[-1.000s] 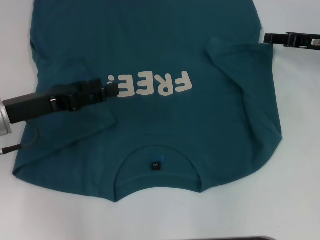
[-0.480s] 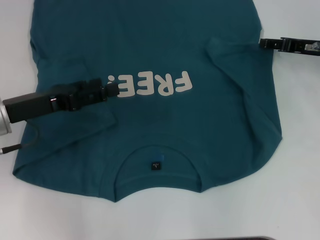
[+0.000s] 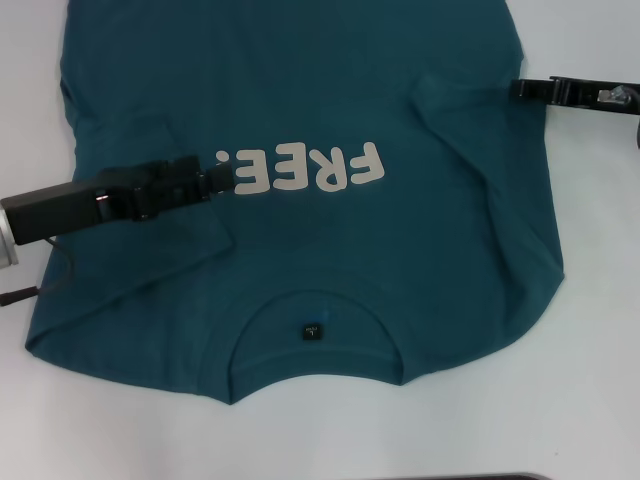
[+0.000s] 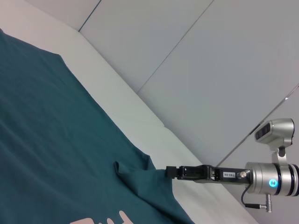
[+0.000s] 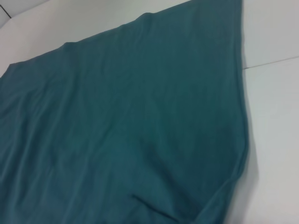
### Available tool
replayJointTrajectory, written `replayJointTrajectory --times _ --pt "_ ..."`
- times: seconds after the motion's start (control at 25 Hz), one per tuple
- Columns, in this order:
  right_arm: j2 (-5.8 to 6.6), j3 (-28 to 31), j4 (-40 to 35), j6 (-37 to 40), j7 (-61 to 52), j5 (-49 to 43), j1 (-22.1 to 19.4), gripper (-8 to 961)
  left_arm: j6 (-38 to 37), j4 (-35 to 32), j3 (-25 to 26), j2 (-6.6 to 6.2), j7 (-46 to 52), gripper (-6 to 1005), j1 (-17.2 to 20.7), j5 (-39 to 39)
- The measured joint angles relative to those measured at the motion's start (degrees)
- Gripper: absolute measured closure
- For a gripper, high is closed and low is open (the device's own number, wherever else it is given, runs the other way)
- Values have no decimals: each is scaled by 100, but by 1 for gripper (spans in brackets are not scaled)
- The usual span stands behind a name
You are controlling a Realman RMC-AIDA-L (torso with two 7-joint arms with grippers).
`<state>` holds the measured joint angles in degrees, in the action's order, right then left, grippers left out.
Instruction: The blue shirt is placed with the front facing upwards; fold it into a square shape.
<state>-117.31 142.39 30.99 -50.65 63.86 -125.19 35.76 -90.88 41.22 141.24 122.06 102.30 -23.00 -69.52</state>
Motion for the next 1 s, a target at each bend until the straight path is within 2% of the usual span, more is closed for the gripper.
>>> replayJointTrajectory --times 0.28,0.4,0.6,0.84,1.0 --pt "-2 -9 -11 -151 3 4 27 363 0 0 0 1 0 123 4 0" --pt "-2 -15 22 -202 3 4 28 596 1 0 0 1 0 123 5 0" --pt "2 -18 35 -217 2 4 27 801 9 0 0 1 0 123 4 0" --pt "26 48 102 -392 -32 30 -52 938 22 0 8 1 0 123 -9 0" --pt "70 78 195 -556 -8 166 -180 932 19 0 20 9 2 123 -12 -10"
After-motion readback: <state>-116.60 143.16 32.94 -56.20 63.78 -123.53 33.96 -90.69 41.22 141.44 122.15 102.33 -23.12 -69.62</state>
